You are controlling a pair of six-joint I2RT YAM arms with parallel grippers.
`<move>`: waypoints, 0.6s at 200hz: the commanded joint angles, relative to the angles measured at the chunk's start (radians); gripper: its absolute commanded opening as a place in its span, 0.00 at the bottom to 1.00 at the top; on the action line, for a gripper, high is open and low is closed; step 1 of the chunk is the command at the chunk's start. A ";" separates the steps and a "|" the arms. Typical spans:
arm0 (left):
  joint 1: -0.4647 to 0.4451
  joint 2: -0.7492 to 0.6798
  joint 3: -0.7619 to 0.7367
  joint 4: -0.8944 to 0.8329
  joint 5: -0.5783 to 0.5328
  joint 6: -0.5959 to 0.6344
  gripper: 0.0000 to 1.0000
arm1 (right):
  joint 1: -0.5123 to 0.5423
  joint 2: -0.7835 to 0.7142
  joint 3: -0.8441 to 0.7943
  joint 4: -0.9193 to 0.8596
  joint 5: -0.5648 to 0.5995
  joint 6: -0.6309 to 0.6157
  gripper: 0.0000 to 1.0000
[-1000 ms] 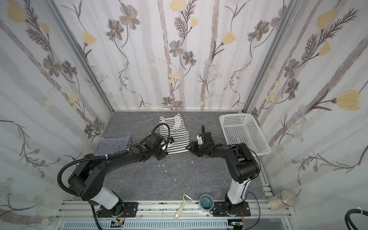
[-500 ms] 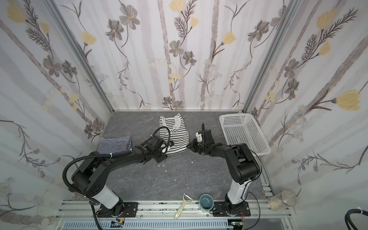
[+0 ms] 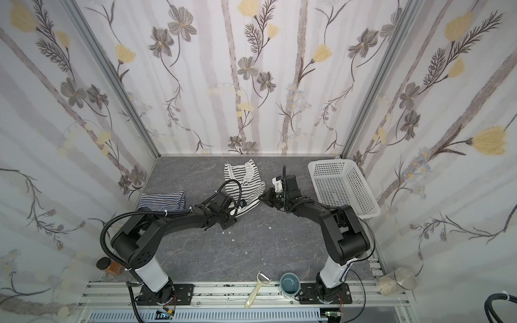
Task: Fold and stack the tank tops
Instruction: 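Grasp the folded tank top's near edge with both grippers and lift it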
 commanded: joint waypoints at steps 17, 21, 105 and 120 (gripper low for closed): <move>0.004 0.044 0.028 0.001 -0.036 0.001 0.27 | -0.001 -0.003 0.015 -0.005 -0.024 -0.008 0.00; 0.004 0.041 0.029 0.001 -0.033 0.001 0.22 | 0.000 -0.002 0.015 -0.008 -0.023 -0.011 0.00; -0.036 -0.191 0.090 -0.322 0.209 0.078 0.00 | -0.019 -0.190 -0.081 -0.204 -0.051 -0.098 0.00; -0.068 -0.230 0.121 -0.419 0.289 0.074 0.00 | -0.018 -0.257 -0.123 -0.238 -0.059 -0.090 0.00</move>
